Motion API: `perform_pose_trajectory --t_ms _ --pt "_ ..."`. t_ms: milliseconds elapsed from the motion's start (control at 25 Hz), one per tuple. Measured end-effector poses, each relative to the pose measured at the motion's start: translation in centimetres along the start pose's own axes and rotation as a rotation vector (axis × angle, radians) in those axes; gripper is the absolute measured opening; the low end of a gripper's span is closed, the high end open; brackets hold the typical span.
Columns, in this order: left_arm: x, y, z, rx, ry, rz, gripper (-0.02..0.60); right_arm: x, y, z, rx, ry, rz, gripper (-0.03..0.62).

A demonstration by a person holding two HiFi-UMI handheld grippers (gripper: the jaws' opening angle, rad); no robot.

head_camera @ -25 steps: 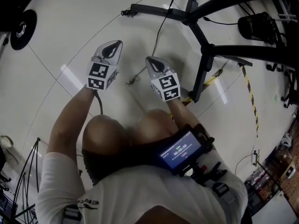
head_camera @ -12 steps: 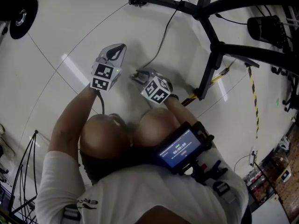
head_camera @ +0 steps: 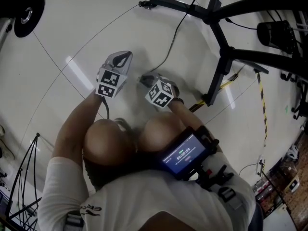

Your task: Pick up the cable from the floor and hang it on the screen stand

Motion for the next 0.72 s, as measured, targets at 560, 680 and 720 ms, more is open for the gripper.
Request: perform_pose_trajectory --t_ms 560,680,720 --pt "-3.1 -0.5 -1.4 -0.037 0.055 0.041 0.003 -6.0 -3.9 4.0 0.129 0.005 0.204 0.100" --pt "-3.8 -0.3 -1.5 -0.038 0.077 0.048 0.003 -6.7 -4.6 5.1 0.151 0.000 0.227 0.100" --pt "-4.0 -0.3 -1.4 -0.037 0.082 0.050 0.003 -6.9 -4.8 5.4 0.159 0.001 0.234 0.098"
Point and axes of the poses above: the fingertips, and each gripper's own axes: y forward along the fingers, z to its right, x out of its underside, the point moved 4 cm from there along -y, backward along the fingers, and after that the axes turned 11 degrees about z, right-handed, at the moved point
